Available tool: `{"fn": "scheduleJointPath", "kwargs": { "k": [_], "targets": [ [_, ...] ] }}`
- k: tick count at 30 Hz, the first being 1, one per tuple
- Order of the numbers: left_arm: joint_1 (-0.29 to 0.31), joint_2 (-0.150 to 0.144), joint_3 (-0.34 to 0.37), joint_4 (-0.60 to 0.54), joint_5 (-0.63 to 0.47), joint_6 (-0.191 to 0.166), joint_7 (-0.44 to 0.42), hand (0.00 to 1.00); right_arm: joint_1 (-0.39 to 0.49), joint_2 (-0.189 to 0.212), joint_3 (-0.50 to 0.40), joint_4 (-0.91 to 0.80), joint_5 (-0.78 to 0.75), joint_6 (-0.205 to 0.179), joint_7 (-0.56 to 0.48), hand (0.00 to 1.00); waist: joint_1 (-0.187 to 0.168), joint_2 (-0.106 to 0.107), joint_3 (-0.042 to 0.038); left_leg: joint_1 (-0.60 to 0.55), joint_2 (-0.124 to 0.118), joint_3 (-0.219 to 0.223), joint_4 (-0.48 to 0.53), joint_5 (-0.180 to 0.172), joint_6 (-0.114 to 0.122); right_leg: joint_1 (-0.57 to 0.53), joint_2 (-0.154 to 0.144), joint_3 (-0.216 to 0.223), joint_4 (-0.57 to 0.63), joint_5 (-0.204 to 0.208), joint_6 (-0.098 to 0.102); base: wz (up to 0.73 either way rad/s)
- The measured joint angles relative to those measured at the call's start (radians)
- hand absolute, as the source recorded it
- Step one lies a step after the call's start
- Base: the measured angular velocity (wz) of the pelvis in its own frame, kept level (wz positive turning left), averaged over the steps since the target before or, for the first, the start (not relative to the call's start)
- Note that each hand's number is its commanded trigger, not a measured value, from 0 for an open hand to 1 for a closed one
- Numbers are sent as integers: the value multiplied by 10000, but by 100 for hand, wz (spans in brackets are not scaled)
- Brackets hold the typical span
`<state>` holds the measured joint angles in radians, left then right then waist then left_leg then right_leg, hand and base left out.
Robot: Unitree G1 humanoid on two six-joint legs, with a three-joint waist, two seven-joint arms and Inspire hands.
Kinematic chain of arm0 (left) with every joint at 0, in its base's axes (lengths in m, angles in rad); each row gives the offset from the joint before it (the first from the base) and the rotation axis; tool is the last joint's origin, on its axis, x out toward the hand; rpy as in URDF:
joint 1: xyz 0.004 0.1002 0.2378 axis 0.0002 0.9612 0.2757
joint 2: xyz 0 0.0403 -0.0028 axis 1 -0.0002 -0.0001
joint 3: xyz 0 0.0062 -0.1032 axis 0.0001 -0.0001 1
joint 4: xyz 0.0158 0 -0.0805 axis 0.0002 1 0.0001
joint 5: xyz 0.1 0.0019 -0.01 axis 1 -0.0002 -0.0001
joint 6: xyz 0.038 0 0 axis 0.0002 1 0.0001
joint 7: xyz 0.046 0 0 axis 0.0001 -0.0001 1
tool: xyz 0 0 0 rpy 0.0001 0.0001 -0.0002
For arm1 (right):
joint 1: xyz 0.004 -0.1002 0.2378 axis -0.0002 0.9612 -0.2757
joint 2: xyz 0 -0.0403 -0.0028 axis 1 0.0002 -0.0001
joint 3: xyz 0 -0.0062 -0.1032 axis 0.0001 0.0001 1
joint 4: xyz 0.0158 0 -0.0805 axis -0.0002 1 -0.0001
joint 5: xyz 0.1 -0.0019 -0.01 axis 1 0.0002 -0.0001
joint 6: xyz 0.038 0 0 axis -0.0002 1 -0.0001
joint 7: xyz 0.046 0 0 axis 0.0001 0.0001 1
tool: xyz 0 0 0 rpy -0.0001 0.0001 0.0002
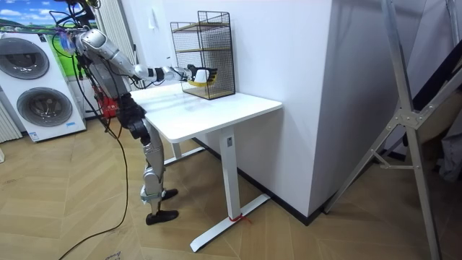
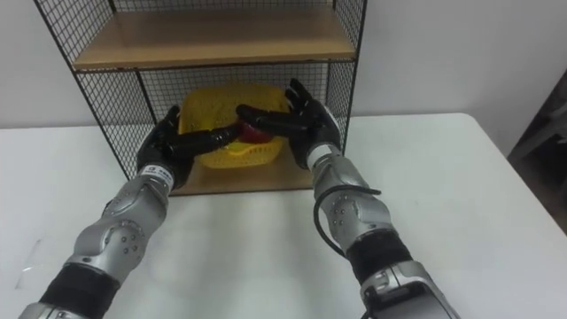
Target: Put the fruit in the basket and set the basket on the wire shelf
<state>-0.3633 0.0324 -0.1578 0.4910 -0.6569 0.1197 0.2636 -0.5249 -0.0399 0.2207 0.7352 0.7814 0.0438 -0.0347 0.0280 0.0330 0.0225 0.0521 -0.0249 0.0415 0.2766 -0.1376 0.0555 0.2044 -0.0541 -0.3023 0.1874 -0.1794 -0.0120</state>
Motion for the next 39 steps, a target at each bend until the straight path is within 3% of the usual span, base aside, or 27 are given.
{"fn": "scheduleJointPath", "kwargs": {
  "k": [9,16,22,23,25,27,33,36,39],
  "targets": [
    [15,-18,64,11,25,50,120,0,116,-7,-76,596,-114,21,68,0,-176,30,13,99,-37,-47,-97,60,-2,89,2,9,-26,30,8,2],
    [73,121,72,740,11,65,-395,0,456,-356,-75,820,-369,34,633,0,-187,48,4,206,-38,-25,-143,61,-4,141,-6,27,-12,18,10,-1],
    [238,398,814,772,20,108,-705,0,818,-458,-299,687,-442,168,1156,0,-219,62,-57,183,-44,-13,-211,108,-19,74,11,132,-5,31,1,1],
    [302,524,832,783,-11,106,-803,0,959,-456,-386,673,-458,167,1257,0,-241,64,-101,188,-49,-31,-211,115,-14,111,2,67,-16,34,2,12],
    [453,673,832,797,-33,102,-873,0,1133,-469,-452,674,-497,180,1362,0,-245,59,-117,277,-57,-71,-211,116,-13,231,-9,-7,-23,30,3,9],
    [785,755,829,797,-27,94,-964,0,1399,-556,-463,675,-543,227,1437,0,-243,102,-206,347,-66,-97,-208,118,-16,292,-12,-9,-18,16,14,2],
    [1231,839,856,797,41,95,-1001,0,1738,-1130,-513,675,-1179,235,1838,0,-237,140,-229,495,-76,-80,-220,106,-30,406,-35,17,21,-40,39,-1],
    [1236,1052,869,797,31,94,-1070,0,1791,-1166,-603,674,-1288,234,2100,0,-256,143,-224,530,-76,-65,-245,114,-17,434,-33,46,18,-42,37,0],
    [1296,1069,1202,802,10,94,-1220,0,1904,-1178,-833,674,-1246,235,2340,0,-202,134,-215,567,-73,-51,-262,117,-16,453,-31,63,18,-43,37,0]
  ]
}}
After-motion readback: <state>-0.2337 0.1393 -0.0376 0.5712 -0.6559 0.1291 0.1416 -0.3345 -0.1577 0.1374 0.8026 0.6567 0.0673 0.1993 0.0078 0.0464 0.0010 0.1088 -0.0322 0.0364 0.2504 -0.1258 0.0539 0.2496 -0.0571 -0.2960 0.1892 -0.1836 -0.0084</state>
